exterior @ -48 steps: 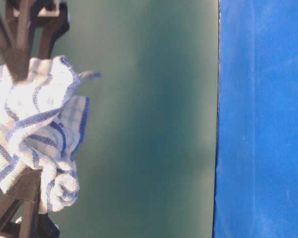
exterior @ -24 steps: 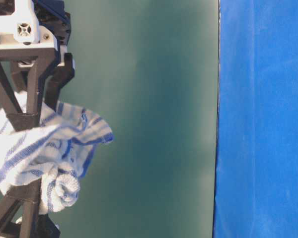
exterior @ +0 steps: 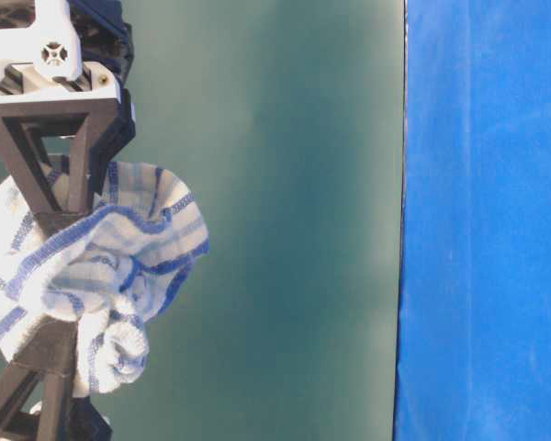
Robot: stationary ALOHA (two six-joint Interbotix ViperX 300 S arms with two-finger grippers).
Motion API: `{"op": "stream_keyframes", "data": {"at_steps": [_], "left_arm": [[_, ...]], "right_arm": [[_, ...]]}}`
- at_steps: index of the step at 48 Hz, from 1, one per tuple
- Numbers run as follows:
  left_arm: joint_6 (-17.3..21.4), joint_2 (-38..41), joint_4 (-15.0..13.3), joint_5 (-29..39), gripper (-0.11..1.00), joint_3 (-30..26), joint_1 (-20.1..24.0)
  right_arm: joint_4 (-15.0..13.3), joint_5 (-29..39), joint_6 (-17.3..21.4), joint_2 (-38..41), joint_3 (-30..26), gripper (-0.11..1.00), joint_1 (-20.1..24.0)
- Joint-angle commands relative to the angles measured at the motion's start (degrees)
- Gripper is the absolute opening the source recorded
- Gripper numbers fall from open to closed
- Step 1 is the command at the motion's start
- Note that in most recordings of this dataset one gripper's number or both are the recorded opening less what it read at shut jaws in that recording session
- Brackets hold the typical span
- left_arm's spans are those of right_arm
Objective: Hand over the towel.
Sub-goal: 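Open the left gripper and pull it back left, releasing the towel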
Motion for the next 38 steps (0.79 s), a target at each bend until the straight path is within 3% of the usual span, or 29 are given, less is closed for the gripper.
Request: {"op": "stream_keyframes", "data": {"at_steps": [1,6,16,20,38], "left_arm": [[0.0,-0.4,0.0,-0.7,0.13,-0.5,0.3],[-0.1,-0.4,0.0,-0.6,0.16,-0.5,0.4],[-0.4,-1.2,-0.1,-0.7,0.76,0.2,0.3],[-0.3,-2.7,-0.1,-0.7,0.91,1.1,0.4],[-0.4,-15.0,-0.1,1.8,0.93,8.4,0.4]], "right_arm": [[-0.2,-0.2,0.1,-0.7,-1.4,0.07,0.1],[-0.1,-0.2,0.4,-0.9,-1.4,0.07,0.2],[-0.1,0.0,0.4,-1.9,-0.8,0.07,0.1],[-0.2,0.4,0.5,-2.8,-0.1,0.07,0.2],[-0.1,5.4,0.8,-11.9,6.7,0.07,0.4]]}}
